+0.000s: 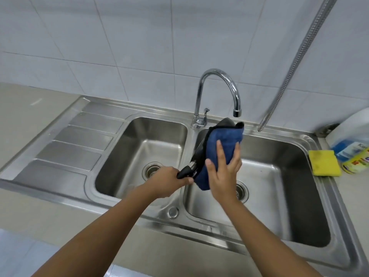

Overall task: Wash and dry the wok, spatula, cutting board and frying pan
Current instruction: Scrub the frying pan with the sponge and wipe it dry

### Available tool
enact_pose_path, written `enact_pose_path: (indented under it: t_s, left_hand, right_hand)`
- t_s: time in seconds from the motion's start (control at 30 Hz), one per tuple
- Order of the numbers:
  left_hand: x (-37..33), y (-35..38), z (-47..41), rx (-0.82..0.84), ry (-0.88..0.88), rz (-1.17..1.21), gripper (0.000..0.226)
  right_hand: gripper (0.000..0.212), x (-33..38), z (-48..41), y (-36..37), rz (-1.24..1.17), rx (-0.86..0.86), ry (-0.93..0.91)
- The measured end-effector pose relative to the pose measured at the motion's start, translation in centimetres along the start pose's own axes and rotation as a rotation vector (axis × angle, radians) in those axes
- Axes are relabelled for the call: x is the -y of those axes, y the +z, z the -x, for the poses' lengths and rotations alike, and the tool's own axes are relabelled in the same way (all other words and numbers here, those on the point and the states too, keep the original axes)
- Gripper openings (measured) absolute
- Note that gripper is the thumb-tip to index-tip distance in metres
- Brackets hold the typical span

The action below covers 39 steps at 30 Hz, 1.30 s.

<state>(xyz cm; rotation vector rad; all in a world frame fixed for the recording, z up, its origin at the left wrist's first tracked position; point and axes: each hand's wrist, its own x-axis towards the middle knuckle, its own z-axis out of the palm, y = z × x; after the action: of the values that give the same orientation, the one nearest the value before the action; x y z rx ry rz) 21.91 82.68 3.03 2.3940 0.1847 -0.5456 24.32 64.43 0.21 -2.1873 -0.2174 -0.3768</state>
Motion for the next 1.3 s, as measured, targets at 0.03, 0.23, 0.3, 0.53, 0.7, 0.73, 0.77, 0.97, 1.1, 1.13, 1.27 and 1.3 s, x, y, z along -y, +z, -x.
enact_pose_path:
  t_s: [0.03,0.23,0.3,0.53,0.7,0.73,0.77,0.97,1.1,1.13,1.27,1.3]
  left_hand:
    - [-1.0,0.3,0.1,0.027,0.009,0.022,0.051]
    - [-6.6,4.4,0.2,0.079,0.115,0.059,0.053]
    - [-9.0,5.2,0.1,0.160,0.112,0.127,0.051]
    - [-14.7,7.2,0.0,0.306,0.142,-0.019,0.052]
    - [-17.7,9.7,0.6,0.307,0.133,-0.057,0.049]
    - [-18.2,10.2,0.6,0.293,0.122,-0.048,0.049]
    - [-18.6,10.7,0.6,0.282,0.114,-0.038,0.048]
    - [-20.4,12.4,2.1,0.185,0.130,0.096,0.050]
    - [-21.4,12.8,3.3,0.123,0.150,0.256,0.049]
    - [-21.9,12.9,3.3,0.122,0.155,0.284,0.050]
    - [-23.8,13.7,2.4,0.117,0.164,0.248,0.053]
    - [-23.9,13.7,2.2,0.120,0.151,0.248,0.054]
  right_hand:
    - [0.057,-0.6,-0.8,-1.3,-0.020,-0.038,0.027]
    - [0.059,-4.4,-0.2,-7.1,-0.083,-0.234,0.259]
    - [0.054,-4.7,1.9,-7.2,0.033,-0.181,0.118]
    - [0.058,-9.8,-4.0,-15.5,0.140,-0.219,0.107]
    - [0.065,-11.9,-4.9,-19.4,0.112,-0.097,0.128]
    - [0.058,-11.8,-3.9,-19.4,0.227,-0.055,-0.038]
    - [0.055,-11.9,-3.1,-19.5,0.323,-0.012,-0.197]
    - [0.064,-14.1,-10.3,-24.1,0.018,-0.078,-0.023]
    - [0.063,-16.2,-10.1,-26.3,-0.637,-0.035,0.523]
    - [0.059,-15.8,-8.8,-25.6,-0.732,-0.069,0.516]
    - [0.072,-12.7,-6.4,-21.7,-0.691,-0.184,0.573]
    - [0.066,-11.8,-5.5,-20.9,-0.612,-0.200,0.608]
